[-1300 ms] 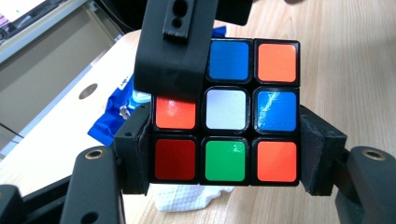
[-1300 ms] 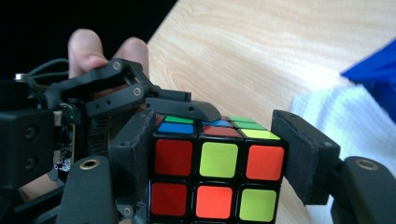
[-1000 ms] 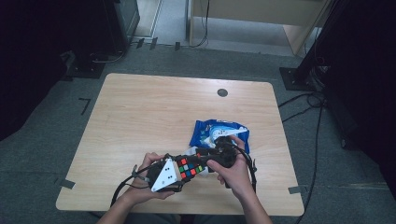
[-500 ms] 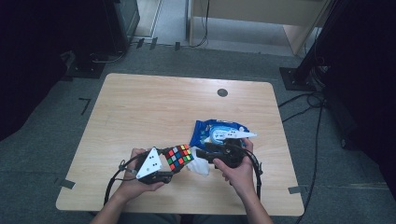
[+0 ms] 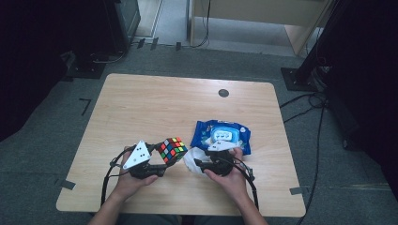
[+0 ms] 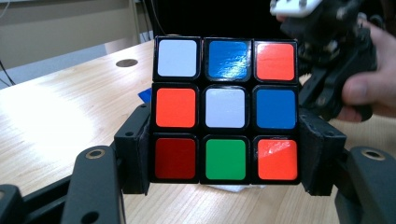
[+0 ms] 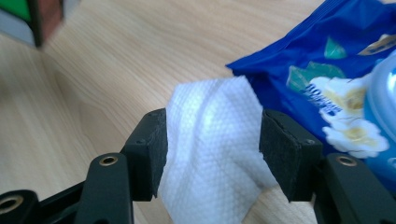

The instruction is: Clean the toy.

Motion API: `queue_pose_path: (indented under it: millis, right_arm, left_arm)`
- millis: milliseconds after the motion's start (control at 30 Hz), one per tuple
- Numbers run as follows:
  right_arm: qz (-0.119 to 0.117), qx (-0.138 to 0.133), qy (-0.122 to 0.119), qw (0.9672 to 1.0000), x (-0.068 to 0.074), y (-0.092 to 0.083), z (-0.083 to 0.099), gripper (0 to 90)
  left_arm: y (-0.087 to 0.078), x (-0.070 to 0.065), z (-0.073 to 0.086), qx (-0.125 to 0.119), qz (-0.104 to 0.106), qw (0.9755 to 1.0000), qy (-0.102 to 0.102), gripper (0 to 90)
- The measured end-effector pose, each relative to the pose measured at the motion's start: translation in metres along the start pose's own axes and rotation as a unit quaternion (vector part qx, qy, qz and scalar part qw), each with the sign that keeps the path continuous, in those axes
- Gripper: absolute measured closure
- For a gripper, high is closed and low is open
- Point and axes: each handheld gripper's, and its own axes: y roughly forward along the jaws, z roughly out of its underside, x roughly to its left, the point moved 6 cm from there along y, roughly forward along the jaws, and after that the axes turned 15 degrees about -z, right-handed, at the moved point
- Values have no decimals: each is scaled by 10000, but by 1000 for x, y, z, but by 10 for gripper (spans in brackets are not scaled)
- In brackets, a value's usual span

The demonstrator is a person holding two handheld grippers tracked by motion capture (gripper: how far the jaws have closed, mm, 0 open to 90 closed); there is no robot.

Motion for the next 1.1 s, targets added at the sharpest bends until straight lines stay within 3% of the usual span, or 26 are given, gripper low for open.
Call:
queue_pose_path:
  millis: [167,300,433,567,700,733,833,900,967,1100]
  right_arm:
    - [132,244,-198,9994,5,13,7,439]
    - [630,524,-340,9961,2,24,15,441]
    - [528,450,-295,9972,-1,24,17,461]
    - [397,168,-327,9985,-6,22,20,506]
    - [592,50,-343,9976,-8,20,21,658]
    - [637,38,-236,9977,-9,19,21,769]
    - [588,62,-12,9983,-10,15,21,856]
    - [519,-71,-29,9986,-8,10,16,862]
    - [331,-429,-55,9985,0,0,4,863]
    - [-3,-1179,-302,9926,19,-21,-25,862]
  left_arm:
    - [-1,2,0,3,-43,10000,-19,341]
    - [-1,2,0,5,-45,10000,-32,342]
    - [-1,1,0,-15,-12,10000,-48,342]
    - [-2,0,-1,-52,45,9999,-103,342]
    - [-2,0,-1,-74,73,9999,-126,342]
    - [-2,1,-1,-78,65,9999,-128,342]
    - [-1,3,0,-70,44,9999,-132,342]
    - [1,4,3,-39,19,9999,-120,342]
    - [4,4,6,3,10,9999,-124,342]
    - [14,5,7,-13,-68,9999,-140,342]
